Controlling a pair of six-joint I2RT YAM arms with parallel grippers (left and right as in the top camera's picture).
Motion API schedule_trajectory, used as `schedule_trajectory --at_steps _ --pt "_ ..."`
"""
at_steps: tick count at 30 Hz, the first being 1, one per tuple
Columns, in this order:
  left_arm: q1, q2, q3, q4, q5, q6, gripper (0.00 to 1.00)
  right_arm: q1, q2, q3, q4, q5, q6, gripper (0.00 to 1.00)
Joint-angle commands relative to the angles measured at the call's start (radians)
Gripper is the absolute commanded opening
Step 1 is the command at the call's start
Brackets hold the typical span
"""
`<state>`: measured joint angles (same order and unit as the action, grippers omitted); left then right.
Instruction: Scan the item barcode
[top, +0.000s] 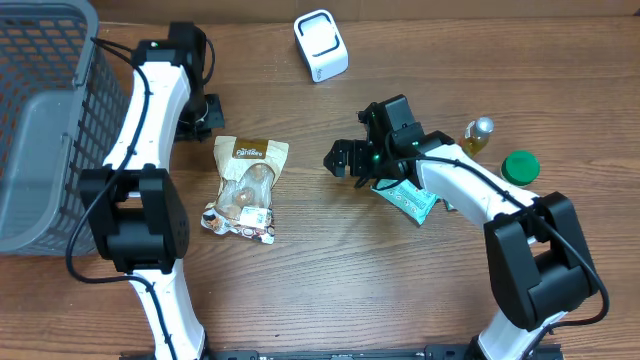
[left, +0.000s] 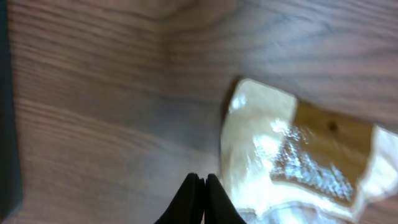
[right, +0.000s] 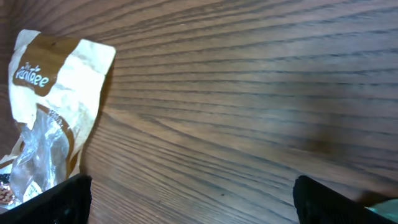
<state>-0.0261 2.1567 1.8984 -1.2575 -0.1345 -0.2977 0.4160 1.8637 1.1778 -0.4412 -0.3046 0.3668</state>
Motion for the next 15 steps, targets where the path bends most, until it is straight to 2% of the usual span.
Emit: schedule_trajectory --at_steps 1,8,15 --pt "-0.008 -0.023 -0.094 0.072 -0.077 -0.051 0.04 0.022 -0.005 0.013 0.010 0.016 0.004 1.00" --pt "-0.008 -0.022 -0.214 0.160 -0.051 -0.049 0.04 0.028 -0.005 0.013 0.014 0.017 0.004 1.00" --pt "-0.018 -0.021 -0.259 0.196 0.307 0.160 0.04 0.028 -0.005 0.013 0.014 0.028 0.004 1.00"
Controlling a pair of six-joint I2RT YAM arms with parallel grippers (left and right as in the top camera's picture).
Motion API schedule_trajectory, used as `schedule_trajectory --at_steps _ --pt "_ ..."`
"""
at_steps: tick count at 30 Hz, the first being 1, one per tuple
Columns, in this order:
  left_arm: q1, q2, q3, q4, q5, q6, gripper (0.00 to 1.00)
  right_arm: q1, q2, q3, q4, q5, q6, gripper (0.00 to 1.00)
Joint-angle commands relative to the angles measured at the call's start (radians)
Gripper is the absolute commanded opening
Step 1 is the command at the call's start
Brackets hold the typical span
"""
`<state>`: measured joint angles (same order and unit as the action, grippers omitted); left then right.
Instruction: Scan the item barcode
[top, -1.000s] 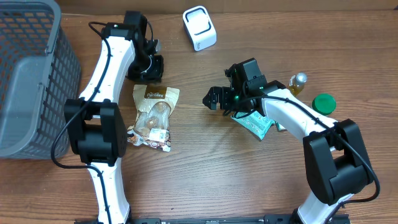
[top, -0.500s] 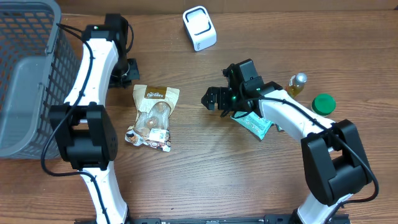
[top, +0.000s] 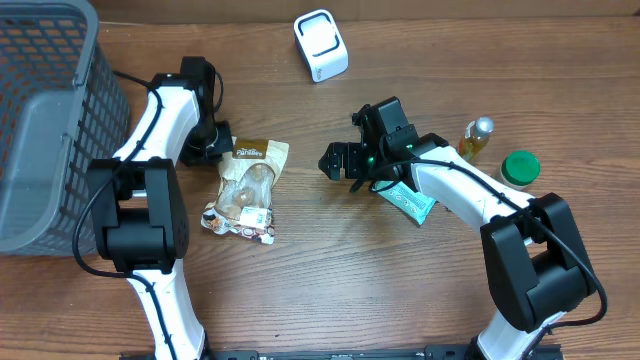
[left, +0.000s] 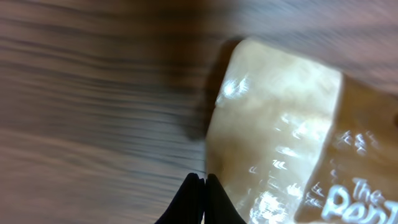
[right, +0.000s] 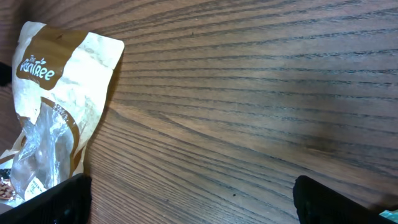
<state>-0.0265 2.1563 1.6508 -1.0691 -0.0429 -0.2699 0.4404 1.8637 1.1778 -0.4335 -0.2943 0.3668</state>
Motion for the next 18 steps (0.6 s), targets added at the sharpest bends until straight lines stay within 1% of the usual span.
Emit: schedule_trajectory --at_steps 1,3,5,8,12,15,18 --pt "-0.023 -0.021 -0.012 0.011 0.259 0.163 0.05 0.004 -0.005 0.013 0.006 0.018 0.004 1.00" --pt "-0.040 -0.021 -0.012 0.017 0.332 0.216 0.06 0.004 -0.005 0.013 0.006 0.018 0.004 1.00" --pt "-0.058 -0.021 -0.012 0.021 0.359 0.243 0.07 0.004 -0.005 0.013 0.006 0.018 0.004 1.00" --pt "-0.095 -0.021 -0.012 0.020 0.358 0.245 0.07 0.004 -0.005 0.013 0.005 0.018 0.004 1.00" --pt "-0.140 -0.024 -0.009 0.014 0.357 0.241 0.04 0.004 -0.005 0.013 -0.001 0.018 0.004 1.00" --pt "-0.146 -0.030 0.024 -0.040 0.358 0.240 0.04 0.004 -0.005 0.013 -0.011 0.017 0.004 1.00" --pt "-0.140 -0.043 0.084 -0.135 0.358 0.241 0.04 0.004 -0.005 0.013 -0.008 0.015 0.004 1.00"
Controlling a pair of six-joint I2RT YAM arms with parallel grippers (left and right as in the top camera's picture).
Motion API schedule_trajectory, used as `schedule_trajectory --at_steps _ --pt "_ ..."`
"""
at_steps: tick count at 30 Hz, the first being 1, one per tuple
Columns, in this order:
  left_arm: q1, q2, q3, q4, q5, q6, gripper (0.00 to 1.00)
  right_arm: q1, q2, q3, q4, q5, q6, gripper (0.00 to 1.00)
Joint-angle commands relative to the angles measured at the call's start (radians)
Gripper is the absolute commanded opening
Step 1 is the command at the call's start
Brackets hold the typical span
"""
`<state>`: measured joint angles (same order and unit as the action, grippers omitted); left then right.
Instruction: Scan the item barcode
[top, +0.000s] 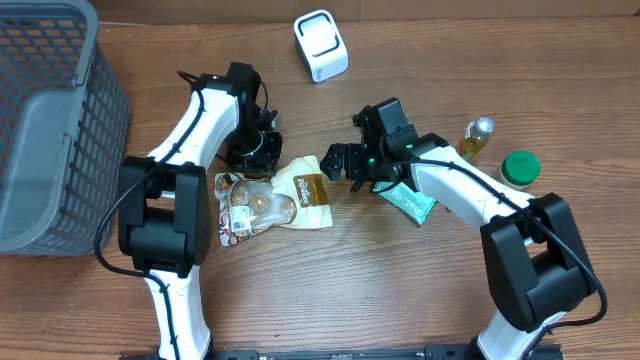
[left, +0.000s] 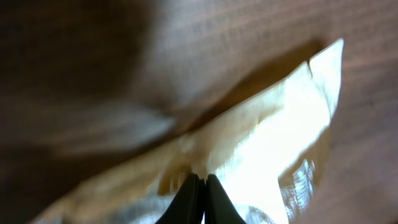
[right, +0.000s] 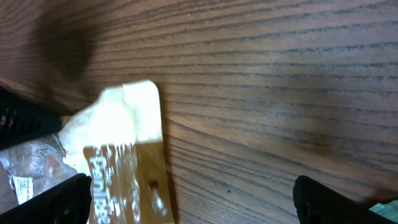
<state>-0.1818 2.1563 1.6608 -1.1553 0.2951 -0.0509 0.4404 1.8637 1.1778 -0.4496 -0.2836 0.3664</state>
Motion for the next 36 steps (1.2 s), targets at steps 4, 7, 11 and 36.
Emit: schedule_trajectory --at_steps 4,7,11,36 --pt "0.028 -0.085 0.117 -0.156 0.004 0.012 0.04 0.001 -0.005 0.014 0.078 -0.102 0.004 1.00" --pt "0.039 -0.109 0.117 -0.216 -0.090 -0.029 0.04 -0.002 -0.005 0.014 0.094 -0.153 0.004 1.00" --pt "0.046 -0.108 0.106 -0.290 -0.262 -0.134 0.04 0.010 -0.005 0.013 0.049 -0.150 0.004 1.00" --pt "0.044 -0.108 -0.237 0.031 -0.359 -0.196 0.04 0.084 0.076 -0.001 0.042 -0.135 0.000 1.00"
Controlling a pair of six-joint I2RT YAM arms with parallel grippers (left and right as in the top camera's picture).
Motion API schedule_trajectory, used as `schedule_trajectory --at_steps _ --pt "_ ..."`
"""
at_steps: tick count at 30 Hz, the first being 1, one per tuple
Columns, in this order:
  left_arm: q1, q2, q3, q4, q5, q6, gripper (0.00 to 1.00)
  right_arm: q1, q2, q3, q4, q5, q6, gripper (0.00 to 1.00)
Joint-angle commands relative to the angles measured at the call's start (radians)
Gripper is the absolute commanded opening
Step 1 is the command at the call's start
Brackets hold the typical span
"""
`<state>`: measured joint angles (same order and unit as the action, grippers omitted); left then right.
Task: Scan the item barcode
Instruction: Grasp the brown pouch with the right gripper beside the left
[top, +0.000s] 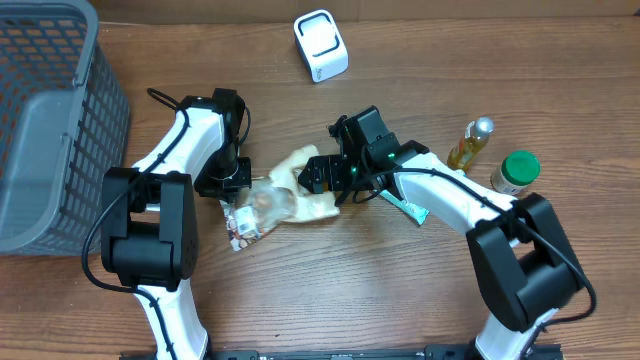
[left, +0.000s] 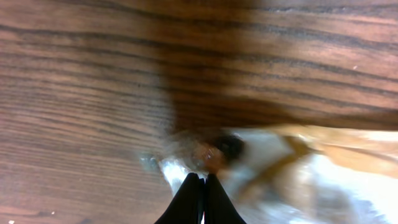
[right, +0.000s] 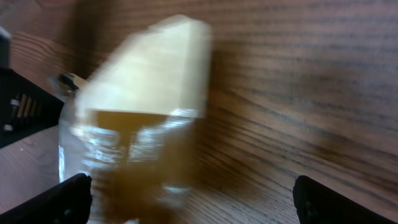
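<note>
The snack bag (top: 272, 198), cream and brown paper with a clear window, lies crumpled at mid-table between both arms. My left gripper (top: 228, 178) is shut, its tip against the bag's clear end (left: 249, 155); in the left wrist view the gripper (left: 200, 186) has nothing between its fingers. My right gripper (top: 318, 178) is open over the bag's paper top, which fills the space ahead of the gripper (right: 202, 199) as a blurred bag (right: 149, 93). The white scanner (top: 321, 45) stands at the back centre.
A grey wire basket (top: 40, 120) fills the left side. To the right are a teal packet (top: 408, 205) under the right arm, a small yellow bottle (top: 470, 142) and a green-lidded jar (top: 518, 170).
My left gripper has gone from the bag's far side to its left end. The bag has crumpled and swung. My right gripper has moved left, now over the bag's paper top.
The bag first lay flat with its top toward the back and my shut left gripper beyond it. The gripper then stood at its top corner. Later the bag had turned, top pointing right. Now it sits bunched between my shut left and open right grippers.
</note>
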<state>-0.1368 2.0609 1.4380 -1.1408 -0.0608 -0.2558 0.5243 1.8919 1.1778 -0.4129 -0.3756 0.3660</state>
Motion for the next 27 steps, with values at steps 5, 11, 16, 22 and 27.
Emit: schedule_trajectory --at_steps 5,11,16,22,27 --pt "-0.001 -0.013 -0.014 0.043 -0.003 0.034 0.04 0.004 0.120 -0.001 0.075 -0.157 0.001 1.00" --pt "-0.001 -0.013 -0.014 0.070 -0.002 0.047 0.04 0.004 0.133 -0.001 0.107 -0.228 0.003 1.00" --pt "-0.002 -0.013 -0.016 0.065 -0.001 0.047 0.04 0.004 0.133 -0.001 0.090 -0.254 0.080 1.00" --pt "-0.002 -0.013 -0.016 0.062 -0.001 0.047 0.04 -0.018 0.133 0.000 0.014 -0.251 0.114 1.00" --pt "-0.002 -0.013 -0.016 0.047 0.002 0.047 0.04 -0.052 0.133 0.000 -0.137 -0.270 0.136 1.00"
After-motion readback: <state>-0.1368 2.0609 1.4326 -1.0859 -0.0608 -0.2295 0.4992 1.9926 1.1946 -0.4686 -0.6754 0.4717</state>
